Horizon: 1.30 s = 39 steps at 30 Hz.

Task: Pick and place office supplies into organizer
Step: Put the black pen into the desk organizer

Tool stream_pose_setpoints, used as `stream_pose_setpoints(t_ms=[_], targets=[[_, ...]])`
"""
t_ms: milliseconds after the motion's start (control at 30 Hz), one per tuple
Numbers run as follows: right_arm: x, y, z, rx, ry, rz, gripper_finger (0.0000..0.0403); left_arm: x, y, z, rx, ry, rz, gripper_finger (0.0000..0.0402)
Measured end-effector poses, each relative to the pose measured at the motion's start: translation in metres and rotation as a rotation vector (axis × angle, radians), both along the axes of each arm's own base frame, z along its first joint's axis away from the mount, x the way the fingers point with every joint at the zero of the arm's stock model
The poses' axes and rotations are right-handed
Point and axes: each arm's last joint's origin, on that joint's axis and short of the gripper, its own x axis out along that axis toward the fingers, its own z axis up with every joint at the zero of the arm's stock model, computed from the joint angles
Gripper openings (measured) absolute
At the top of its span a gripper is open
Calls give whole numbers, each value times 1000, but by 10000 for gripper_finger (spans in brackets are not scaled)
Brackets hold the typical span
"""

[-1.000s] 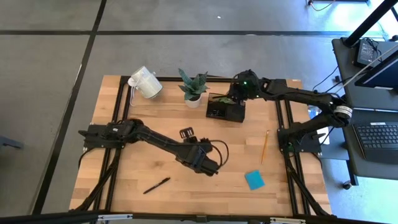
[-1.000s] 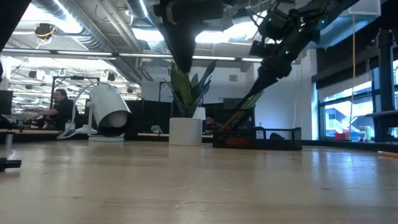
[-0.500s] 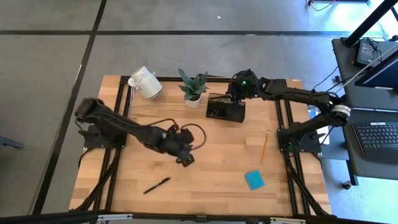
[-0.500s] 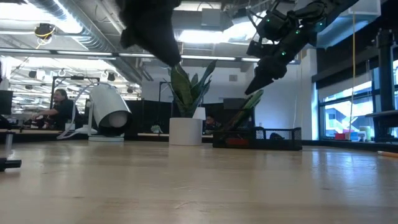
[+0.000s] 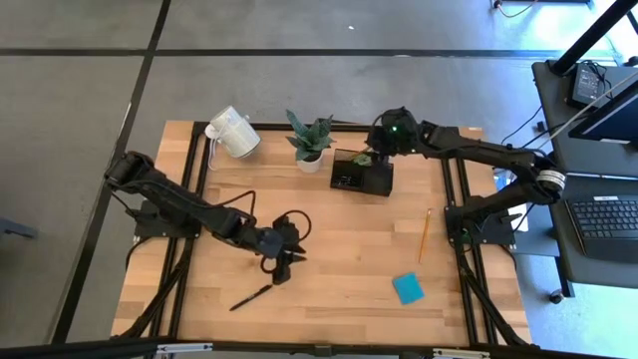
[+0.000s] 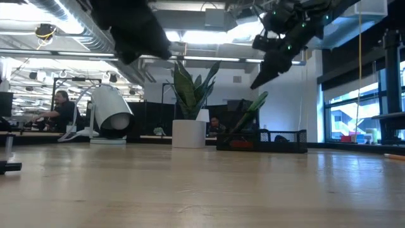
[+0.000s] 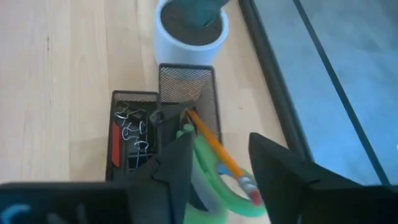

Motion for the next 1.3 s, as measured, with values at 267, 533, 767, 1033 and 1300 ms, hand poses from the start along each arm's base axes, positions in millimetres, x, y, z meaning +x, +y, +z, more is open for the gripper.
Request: stream_pose_setpoints(t_ms=[267, 533, 767, 1033, 1300], targets=[[10, 21, 47, 18, -80, 27, 241, 0, -14, 9, 69, -46, -167, 95], [34, 74, 68, 121, -213, 128, 259, 2, -14, 12, 129, -89, -210, 109], [46, 128, 48, 166, -234, 295, 259, 8, -14, 21, 153, -198, -237, 116], [39, 180, -14, 193, -421, 467, 259, -8, -48, 21, 160, -186, -266, 112], [28, 182, -39, 233, -443, 402, 259, -27, -94, 36, 222, 106, -107, 111]])
